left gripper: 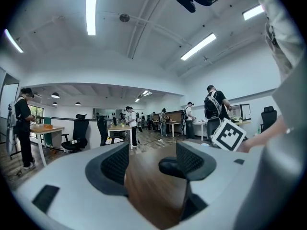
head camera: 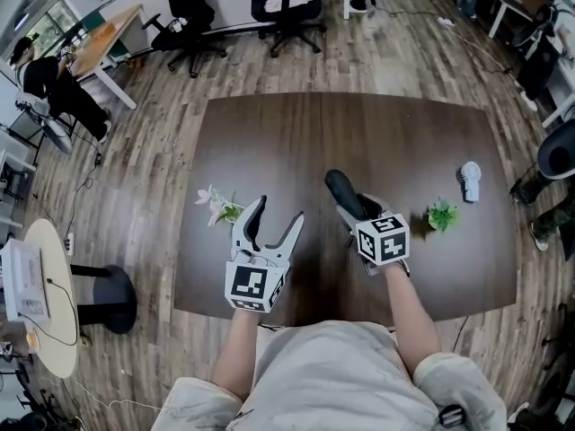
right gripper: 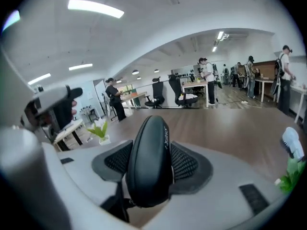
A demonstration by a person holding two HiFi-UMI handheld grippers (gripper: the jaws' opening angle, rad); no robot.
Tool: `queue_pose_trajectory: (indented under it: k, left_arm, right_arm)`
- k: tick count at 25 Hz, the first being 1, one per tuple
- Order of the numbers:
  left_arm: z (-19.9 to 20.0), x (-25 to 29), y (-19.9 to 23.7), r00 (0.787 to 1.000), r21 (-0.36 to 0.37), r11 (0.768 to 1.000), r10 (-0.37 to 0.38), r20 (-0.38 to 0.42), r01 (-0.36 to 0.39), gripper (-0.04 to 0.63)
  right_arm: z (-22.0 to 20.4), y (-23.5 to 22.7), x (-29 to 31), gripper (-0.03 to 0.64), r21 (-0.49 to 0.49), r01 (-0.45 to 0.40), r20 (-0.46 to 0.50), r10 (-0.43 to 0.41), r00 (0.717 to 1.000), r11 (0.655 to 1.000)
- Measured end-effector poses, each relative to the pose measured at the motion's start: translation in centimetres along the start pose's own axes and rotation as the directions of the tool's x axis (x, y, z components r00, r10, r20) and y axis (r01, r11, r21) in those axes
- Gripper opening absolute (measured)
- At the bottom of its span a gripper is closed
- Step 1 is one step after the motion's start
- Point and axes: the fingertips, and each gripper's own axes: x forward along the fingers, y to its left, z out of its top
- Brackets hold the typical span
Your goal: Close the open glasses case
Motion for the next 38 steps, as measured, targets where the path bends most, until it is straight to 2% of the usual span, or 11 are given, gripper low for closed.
queue_pose_trajectory:
  k: [3, 6, 11, 14, 18, 23, 26, 29, 31, 35, 38]
  left_arm:
    - [0.9, 0.1, -0.8, 0.998, -0.043, 0.998, -0.05, 0.032, 0.051, 0.317]
    - [2.5, 0.4, -1.6, 0.991, -0.081, 0.99, -0.112, 0.077, 0.118, 0.325]
    - [6.2, 0.1, -3.5, 0.953, -0.145, 0.949, -0.255, 0.163, 0.279, 0.351]
    - [8.5, -0.6, -4.9, 0.898, -0.189, 0.889, -0.373, 0.232, 0.418, 0.362]
    - [11.2, -2.0, -6.5, 0.792, -0.208, 0.778, -0.518, 0.323, 0.594, 0.368]
    - [14.0, -4.6, -8.4, 0.663, -0.166, 0.664, -0.625, 0.412, 0.729, 0.366]
    - [14.5, -5.1, -9.2, 0.63, -0.145, 0.638, -0.652, 0.422, 0.756, 0.306]
    - [14.7, -5.3, -9.3, 0.623, -0.132, 0.635, -0.658, 0.423, 0.761, 0.291]
    - [14.8, -5.3, -9.3, 0.627, -0.115, 0.647, -0.656, 0.421, 0.754, 0.287]
    - [15.3, -5.6, -8.8, 0.651, -0.084, 0.69, -0.627, 0.428, 0.719, 0.284]
    - [16.6, -6.3, -7.0, 0.626, -0.143, 0.664, -0.58, 0.522, 0.734, 0.283]
  right_arm:
    - [3.6, 1.8, -2.5, 0.244, 0.077, -0.122, 0.139, 0.111, 0.984, 0.99]
    - [7.3, 3.9, -5.3, 0.244, 0.085, -0.277, 0.281, 0.243, 0.928, 0.957]
    - [12.3, 8.0, -10.6, 0.242, 0.021, -0.56, 0.476, 0.484, 0.734, 0.828]
    - [13.7, 10.2, -13.6, 0.241, -0.045, -0.73, 0.531, 0.636, 0.561, 0.681]
    - [14.0, 13.2, -16.3, 0.241, -0.13, -0.877, 0.523, 0.784, 0.335, 0.462]
    - [12.3, 16.9, -17.3, 0.241, -0.153, -0.944, 0.408, 0.889, 0.207, 0.291]
    - [11.4, 18.1, -17.5, 0.241, -0.148, -0.961, 0.362, 0.917, 0.167, 0.233]
    - [11.5, 18.0, -17.6, 0.241, -0.156, -0.96, 0.36, 0.918, 0.164, 0.233]
    - [11.6, 17.9, -17.6, 0.242, -0.166, -0.952, 0.353, 0.917, 0.185, 0.256]
    - [11.5, 17.0, -17.4, 0.255, -0.184, -0.915, 0.343, 0.896, 0.282, 0.359]
    - [11.8, 16.3, -18.0, 0.258, -0.152, -0.919, 0.386, 0.878, 0.283, 0.364]
